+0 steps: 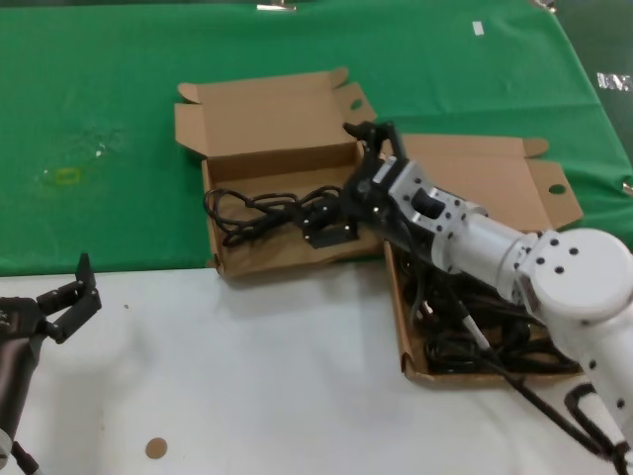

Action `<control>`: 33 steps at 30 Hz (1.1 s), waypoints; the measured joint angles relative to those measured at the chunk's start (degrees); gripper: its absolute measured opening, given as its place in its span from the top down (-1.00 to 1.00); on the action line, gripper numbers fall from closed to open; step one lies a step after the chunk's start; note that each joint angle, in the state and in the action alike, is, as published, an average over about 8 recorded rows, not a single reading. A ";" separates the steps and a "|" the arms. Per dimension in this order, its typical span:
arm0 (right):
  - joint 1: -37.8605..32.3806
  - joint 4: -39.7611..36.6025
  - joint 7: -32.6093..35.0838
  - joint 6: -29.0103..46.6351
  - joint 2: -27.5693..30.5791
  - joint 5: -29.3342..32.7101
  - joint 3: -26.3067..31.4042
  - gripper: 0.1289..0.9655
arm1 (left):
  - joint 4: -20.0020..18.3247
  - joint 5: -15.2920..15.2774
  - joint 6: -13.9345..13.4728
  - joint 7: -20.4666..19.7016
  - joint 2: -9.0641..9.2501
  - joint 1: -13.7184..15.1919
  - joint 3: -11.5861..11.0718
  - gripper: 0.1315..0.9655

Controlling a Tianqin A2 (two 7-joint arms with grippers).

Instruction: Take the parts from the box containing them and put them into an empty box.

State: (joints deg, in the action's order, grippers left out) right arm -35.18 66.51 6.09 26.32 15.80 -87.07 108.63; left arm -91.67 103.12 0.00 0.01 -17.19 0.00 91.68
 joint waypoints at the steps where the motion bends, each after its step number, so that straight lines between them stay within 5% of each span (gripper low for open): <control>1: 0.91 0.65 -0.16 -0.68 0.04 -0.42 -0.44 -1.00 | 0.00 0.00 0.00 0.00 0.00 0.00 0.00 -0.58; 19: 17.81 12.75 -3.09 -13.33 0.70 -8.14 -8.59 -1.00 | 0.00 0.01 0.00 -0.02 0.00 0.00 0.00 -1.00; 33: 30.57 21.87 -5.30 -22.87 1.20 -13.96 -14.74 -1.00 | 0.00 0.01 0.00 -0.02 0.00 0.00 0.00 -1.00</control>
State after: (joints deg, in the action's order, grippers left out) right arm -4.62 88.38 0.80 3.45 17.01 -101.03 93.89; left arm -91.67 103.13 0.00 -0.01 -17.19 0.00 91.67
